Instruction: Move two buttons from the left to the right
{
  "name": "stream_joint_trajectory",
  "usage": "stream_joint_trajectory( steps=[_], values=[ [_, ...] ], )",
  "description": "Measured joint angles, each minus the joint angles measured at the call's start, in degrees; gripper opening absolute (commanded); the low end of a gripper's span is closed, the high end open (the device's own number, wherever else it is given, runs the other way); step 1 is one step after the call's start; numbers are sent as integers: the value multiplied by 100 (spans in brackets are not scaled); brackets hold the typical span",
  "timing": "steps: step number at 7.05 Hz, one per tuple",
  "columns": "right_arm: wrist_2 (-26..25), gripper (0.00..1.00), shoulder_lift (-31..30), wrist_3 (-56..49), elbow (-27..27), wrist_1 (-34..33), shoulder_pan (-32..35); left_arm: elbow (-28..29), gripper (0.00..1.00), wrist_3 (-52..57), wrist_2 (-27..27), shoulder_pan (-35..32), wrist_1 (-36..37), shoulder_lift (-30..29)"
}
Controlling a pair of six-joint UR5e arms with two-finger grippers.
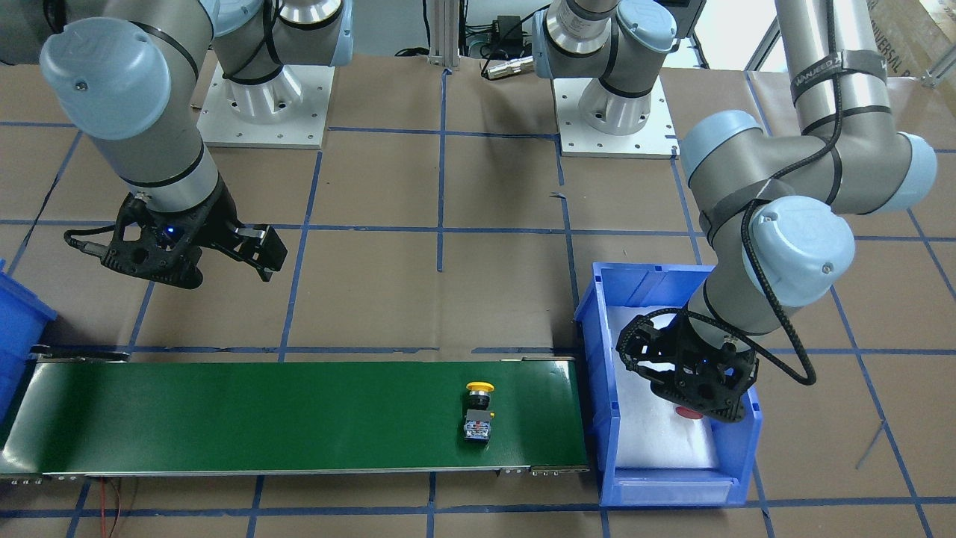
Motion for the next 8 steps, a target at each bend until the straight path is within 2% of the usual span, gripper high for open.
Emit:
stream_joint_trajectory(
  steps=[3,8],
  values=[
    [-58,100,-1,-99,15,-285,-9,-178,100,404,27,18,368,-174],
    [-29,100,-9,-41,47,-287,-9,-566,100,507,56,209,1039,-199]
  ],
)
